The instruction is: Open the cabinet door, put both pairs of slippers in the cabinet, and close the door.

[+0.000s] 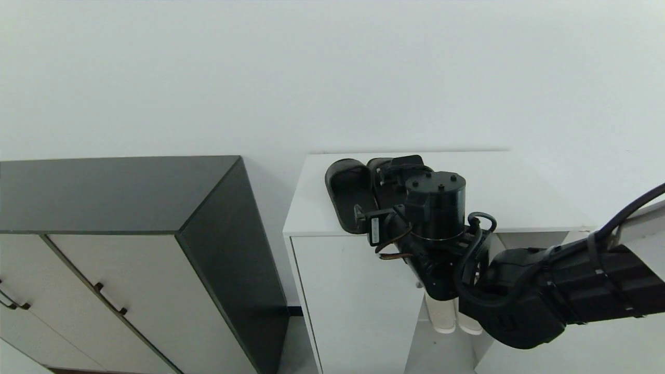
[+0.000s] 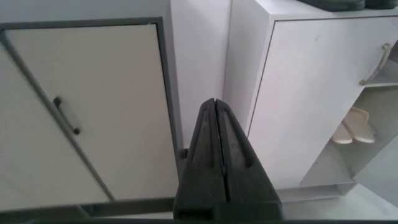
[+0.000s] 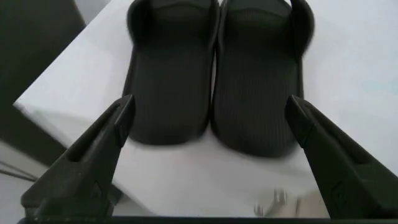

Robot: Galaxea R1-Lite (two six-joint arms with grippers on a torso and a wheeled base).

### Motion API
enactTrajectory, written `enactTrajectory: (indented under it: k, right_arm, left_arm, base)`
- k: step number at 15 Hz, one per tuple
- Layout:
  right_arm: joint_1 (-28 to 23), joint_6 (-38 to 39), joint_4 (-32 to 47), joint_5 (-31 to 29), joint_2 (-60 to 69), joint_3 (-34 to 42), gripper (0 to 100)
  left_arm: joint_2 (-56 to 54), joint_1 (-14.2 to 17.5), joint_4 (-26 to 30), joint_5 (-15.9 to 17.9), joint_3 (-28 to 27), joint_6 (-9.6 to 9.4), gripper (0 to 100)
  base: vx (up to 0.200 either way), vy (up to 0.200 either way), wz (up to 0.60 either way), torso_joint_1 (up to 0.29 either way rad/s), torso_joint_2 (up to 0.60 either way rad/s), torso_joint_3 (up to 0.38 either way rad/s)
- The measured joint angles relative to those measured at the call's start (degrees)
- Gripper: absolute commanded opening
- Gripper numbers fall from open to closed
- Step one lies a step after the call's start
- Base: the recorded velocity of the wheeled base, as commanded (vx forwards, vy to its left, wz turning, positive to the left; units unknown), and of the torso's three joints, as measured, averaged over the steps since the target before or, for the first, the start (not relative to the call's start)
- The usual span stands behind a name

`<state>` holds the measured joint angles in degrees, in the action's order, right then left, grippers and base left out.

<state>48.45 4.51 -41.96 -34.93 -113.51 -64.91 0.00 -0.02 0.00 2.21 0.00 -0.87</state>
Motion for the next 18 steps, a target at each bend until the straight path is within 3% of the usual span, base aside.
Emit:
enactTrajectory:
  k: [3, 11, 16, 17, 18]
  right_arm:
    - [-0.7, 0.1, 0.7, 1.5, -1.2, -1.4, 100]
    - [-1.3, 0.3, 10.3, 2.8, -3.8, -9.7, 100]
    - [-3.2, 0.4, 11.1, 2.8, -8.8, -16.5, 100]
    - [-3.4, 0.4, 11.7, 2.8, -9.8, -18.2, 0]
    - [-3.5, 0.4, 12.5, 2.9, -10.7, -19.5, 0]
  left_arm:
    - [0.0, 0.0, 0.0, 0.0, 0.0, 0.02, 0]
    - [0.0, 0.0, 0.0, 0.0, 0.0, 0.11, 0]
    - [0.0, 0.0, 0.0, 0.0, 0.0, 0.13, 0]
    - [0.0, 0.0, 0.0, 0.0, 0.0, 0.11, 0]
    - [0.0, 0.0, 0.0, 0.1, 0.0, 0.11, 0]
  base:
    - [0.200, 0.000, 0.00, 0.002, 0.00, 0.005]
    - [0.000, 0.000, 0.00, 0.000, 0.00, 0.000]
    - [0.000, 0.000, 0.00, 0.000, 0.00, 0.000]
    - [0.000, 0.000, 0.00, 0.000, 0.00, 0.000]
    - [0.000, 0.000, 0.00, 0.000, 0.00, 0.000]
